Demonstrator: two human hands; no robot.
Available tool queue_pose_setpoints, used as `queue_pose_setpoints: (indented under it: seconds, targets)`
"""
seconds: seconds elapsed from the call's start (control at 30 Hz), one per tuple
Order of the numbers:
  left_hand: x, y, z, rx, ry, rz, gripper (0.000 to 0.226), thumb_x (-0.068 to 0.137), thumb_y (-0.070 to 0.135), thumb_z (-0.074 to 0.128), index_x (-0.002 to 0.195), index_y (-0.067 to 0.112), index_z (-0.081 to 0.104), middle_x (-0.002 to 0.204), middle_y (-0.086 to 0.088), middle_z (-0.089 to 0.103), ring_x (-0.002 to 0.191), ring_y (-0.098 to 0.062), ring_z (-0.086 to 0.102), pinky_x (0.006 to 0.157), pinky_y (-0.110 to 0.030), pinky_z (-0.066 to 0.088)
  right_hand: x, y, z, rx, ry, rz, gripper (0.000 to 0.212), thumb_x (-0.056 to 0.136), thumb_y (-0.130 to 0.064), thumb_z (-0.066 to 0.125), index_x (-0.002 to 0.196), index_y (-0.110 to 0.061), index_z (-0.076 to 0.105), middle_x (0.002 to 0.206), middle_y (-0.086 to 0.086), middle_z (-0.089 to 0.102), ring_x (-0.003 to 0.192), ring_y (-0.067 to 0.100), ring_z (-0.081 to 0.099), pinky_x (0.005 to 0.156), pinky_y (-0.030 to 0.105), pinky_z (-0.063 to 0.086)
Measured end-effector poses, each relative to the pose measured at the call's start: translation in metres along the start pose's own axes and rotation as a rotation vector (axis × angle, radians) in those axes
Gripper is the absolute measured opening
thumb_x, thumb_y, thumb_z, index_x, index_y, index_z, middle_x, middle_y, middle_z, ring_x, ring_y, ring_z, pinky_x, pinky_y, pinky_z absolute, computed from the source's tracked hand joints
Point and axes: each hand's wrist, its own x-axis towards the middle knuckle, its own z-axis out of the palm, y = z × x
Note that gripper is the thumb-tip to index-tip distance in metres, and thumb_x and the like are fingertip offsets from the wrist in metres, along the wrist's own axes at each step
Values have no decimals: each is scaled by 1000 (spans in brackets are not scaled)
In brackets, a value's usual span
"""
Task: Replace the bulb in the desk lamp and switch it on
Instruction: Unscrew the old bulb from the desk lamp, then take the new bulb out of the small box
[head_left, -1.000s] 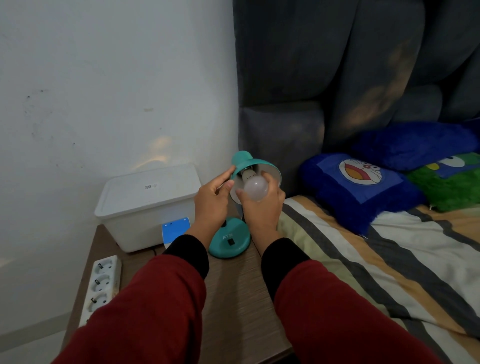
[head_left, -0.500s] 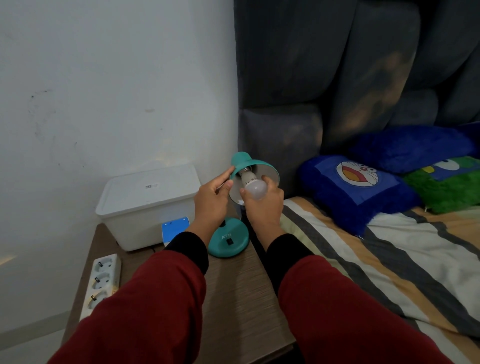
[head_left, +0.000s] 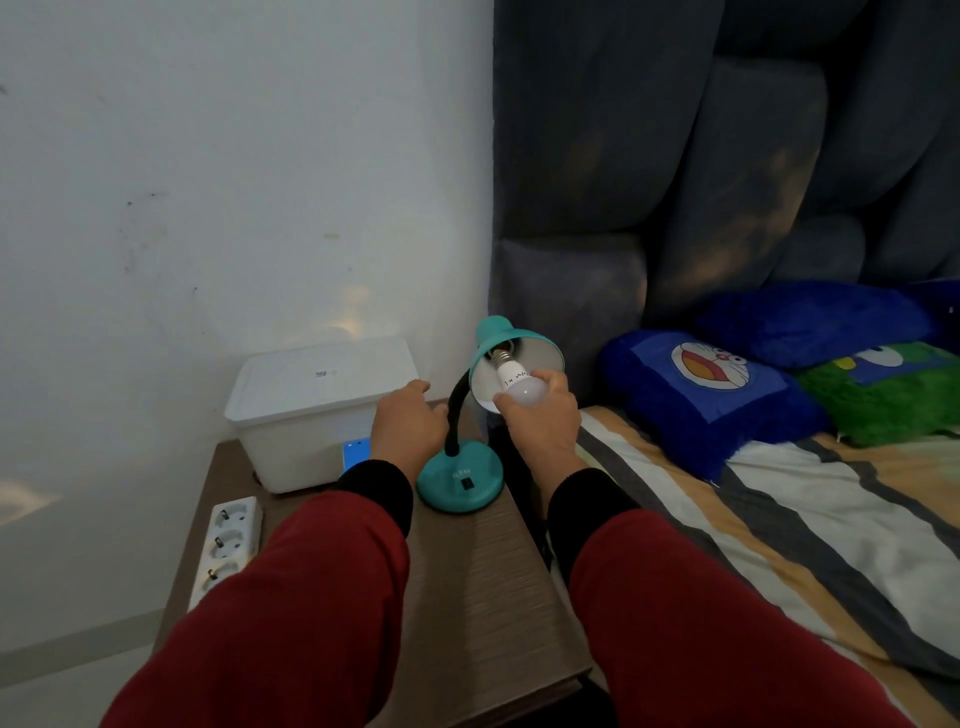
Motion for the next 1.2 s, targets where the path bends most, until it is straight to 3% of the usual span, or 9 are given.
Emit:
queue_pose_setpoints:
  seconds: [0.1,0.27,0.4,0.47,0.57,0.77,0.97,1.2]
  targets:
    - [-8,-9,-9,179,-23,-33,46,93,25,51,134,6,47,138,-15,50,130,-30,43,104,-36,39,-10,1,-2,-6,-2,-2,53,78,-22,70,126,-16,48,126,13,48,105,24,50,80,27,39]
    - [-24,-23,-17,444,-65,-95,37,90,24,51,122,6,55,129,-15,53,121,-31,48,99,-39,43,-32,9,3,39,33,38,52,73,-22,72,120,-14,51,120,15,56,108,29,53,96,40,47]
    - [-41,-32,-18,546,-44,-120,33,87,20,52,117,8,56,125,-14,55,118,-31,50,95,-38,43,-48,27,7,82,20,87,51,74,-20,71,120,-13,51,117,11,56,101,24,55,71,15,45]
    - [-45,-40,-15,578,-44,-127,34,85,19,54,118,9,56,124,-13,55,116,-31,51,94,-36,44,-55,38,12,68,20,107,51,74,-21,71,120,-12,52,117,12,58,101,26,57,77,25,46]
    - [-49,-51,-9,591,-48,-126,38,85,20,55,121,8,54,125,-14,55,117,-31,52,94,-36,45,-66,55,23,35,11,155,53,71,-23,71,119,-14,52,116,13,59,103,29,58,90,38,49]
    - [-47,-78,9,575,-30,-91,40,89,23,53,126,8,46,128,-16,49,119,-32,46,93,-38,42,-71,90,46,-10,-42,237,52,73,-24,73,119,-12,52,120,16,57,106,31,57,85,33,47]
    - [-31,-111,31,483,8,-57,54,88,19,52,139,15,35,135,-17,41,123,-34,41,97,-42,39,-65,109,80,-90,-95,257,51,74,-23,72,121,-12,54,119,13,60,112,30,55,98,42,46]
    - [-13,-146,45,316,121,33,45,91,22,52,136,20,45,143,-14,37,127,-32,42,96,-42,41,-55,120,126,-153,-133,248,51,72,-23,73,119,-14,54,119,14,58,109,29,56,95,42,48]
